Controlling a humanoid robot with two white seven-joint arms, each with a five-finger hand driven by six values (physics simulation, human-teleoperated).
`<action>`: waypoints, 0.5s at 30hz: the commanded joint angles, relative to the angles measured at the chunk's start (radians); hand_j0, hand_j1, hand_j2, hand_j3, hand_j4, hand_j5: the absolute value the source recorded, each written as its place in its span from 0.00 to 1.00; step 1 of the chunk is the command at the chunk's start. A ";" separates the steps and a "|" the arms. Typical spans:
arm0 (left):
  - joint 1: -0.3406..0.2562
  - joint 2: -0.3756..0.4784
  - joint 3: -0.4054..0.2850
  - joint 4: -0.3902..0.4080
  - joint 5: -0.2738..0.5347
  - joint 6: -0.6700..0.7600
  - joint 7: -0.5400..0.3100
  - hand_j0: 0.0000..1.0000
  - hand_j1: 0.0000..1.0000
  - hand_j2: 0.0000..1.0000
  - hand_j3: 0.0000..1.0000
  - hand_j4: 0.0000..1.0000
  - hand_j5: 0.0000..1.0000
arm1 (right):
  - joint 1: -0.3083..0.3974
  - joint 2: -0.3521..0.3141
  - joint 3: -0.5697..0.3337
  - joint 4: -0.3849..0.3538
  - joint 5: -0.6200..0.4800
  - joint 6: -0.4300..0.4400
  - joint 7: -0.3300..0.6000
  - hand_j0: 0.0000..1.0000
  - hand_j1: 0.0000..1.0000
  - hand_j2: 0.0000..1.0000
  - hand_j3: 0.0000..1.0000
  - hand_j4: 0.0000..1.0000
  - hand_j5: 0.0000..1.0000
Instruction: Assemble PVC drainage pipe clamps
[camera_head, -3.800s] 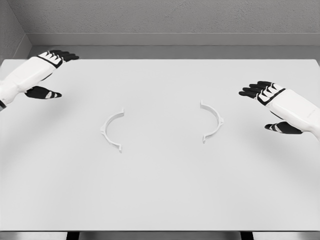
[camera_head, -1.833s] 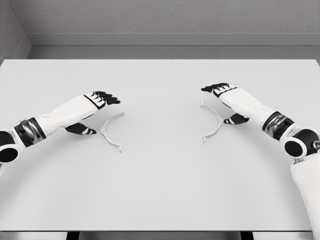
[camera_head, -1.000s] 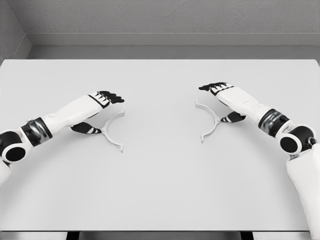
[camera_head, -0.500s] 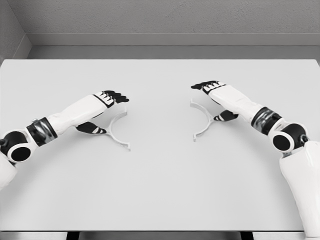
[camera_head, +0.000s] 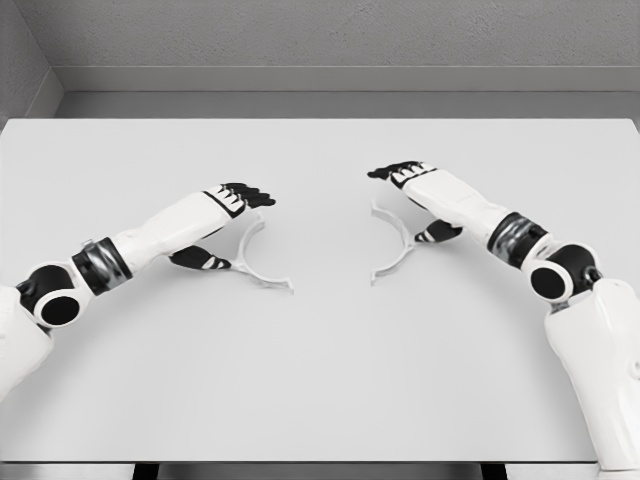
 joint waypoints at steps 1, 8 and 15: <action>0.000 -0.013 0.000 -0.001 0.007 0.000 0.001 1.00 1.00 1.00 1.00 1.00 1.00 | 0.000 0.005 0.015 0.001 -0.007 0.007 0.001 1.00 1.00 1.00 1.00 1.00 1.00; -0.005 -0.024 0.004 0.002 0.008 0.000 0.001 1.00 1.00 1.00 1.00 1.00 1.00 | 0.000 0.019 0.026 -0.001 -0.007 0.007 0.001 1.00 1.00 1.00 1.00 1.00 1.00; -0.031 -0.018 0.010 0.042 0.008 0.000 0.001 1.00 1.00 1.00 1.00 1.00 1.00 | 0.006 0.025 0.049 -0.035 -0.007 0.024 0.001 1.00 1.00 1.00 1.00 1.00 1.00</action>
